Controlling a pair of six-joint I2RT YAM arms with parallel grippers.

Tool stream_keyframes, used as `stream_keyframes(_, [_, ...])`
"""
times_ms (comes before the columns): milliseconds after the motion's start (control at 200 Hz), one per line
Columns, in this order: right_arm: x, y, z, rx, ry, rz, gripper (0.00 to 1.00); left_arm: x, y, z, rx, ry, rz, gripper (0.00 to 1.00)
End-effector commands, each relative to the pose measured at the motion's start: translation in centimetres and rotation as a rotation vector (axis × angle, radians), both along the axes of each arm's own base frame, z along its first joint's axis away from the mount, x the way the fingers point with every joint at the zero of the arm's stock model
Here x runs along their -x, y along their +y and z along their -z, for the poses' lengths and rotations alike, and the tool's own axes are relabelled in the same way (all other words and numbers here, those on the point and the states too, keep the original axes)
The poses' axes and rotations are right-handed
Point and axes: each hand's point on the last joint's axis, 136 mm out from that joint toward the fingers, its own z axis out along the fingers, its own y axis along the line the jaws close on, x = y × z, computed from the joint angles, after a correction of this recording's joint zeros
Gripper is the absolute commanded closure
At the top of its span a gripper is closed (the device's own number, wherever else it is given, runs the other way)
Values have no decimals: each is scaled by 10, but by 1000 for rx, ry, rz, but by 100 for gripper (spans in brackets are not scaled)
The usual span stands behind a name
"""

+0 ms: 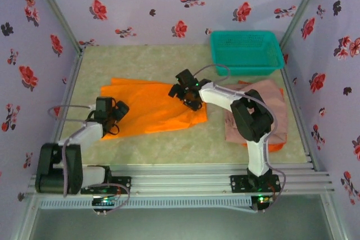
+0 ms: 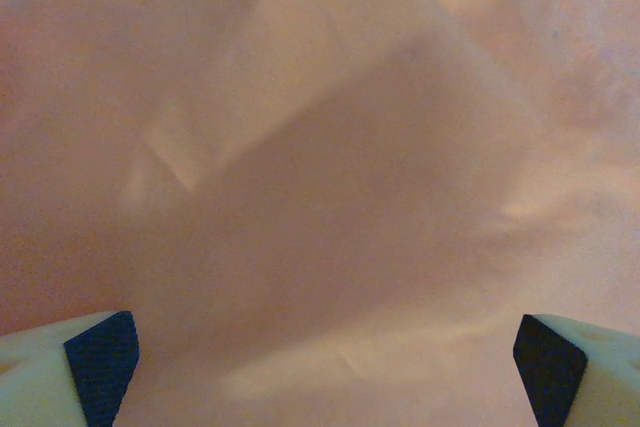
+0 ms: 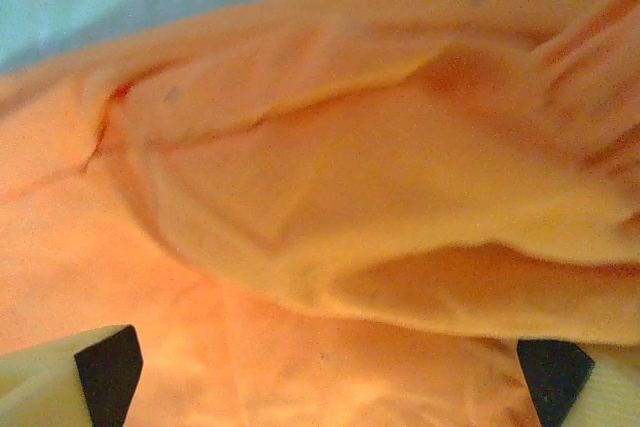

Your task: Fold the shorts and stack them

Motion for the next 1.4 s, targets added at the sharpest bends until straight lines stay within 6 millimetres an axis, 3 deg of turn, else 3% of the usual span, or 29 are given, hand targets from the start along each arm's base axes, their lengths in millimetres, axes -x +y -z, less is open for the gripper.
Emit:
stream_keyframes(0, [-4, -18, -40, 132, -185, -86, 1, 11, 12, -27, -57, -21, -17, 1])
stream_keyframes(160, [4, -61, -89, 345, -277, -227, 1, 1, -6, -98, -36, -190, 115, 0])
stream_keyframes(235, [17, -79, -90, 378, -232, -268, 3, -2, -25, -124, 9, -273, 225, 0])
stream_keyframes(315, [31, -90, -76, 343, -193, -303, 1, -3, -45, -138, 74, -346, 314, 1])
stream_keyframes(500, [43, -116, -35, 256, -70, -245, 5, 1, -66, -131, 146, -369, 388, 0])
stream_keyframes(760, [35, -101, 4, 214, 27, -272, 14, 6, -67, -119, 144, -347, 395, 1])
stream_keyframes(1025, [24, -84, 26, 171, 73, -279, 23, 8, -67, -110, 142, -332, 393, 0])
stream_keyframes(1195, [23, -81, 39, 165, 97, -275, 36, 9, -66, -105, 140, -322, 393, 1])
stream_keyframes(1395, [27, -87, 49, 200, 113, -286, 61, 8, -63, -108, 140, -327, 378, 1])
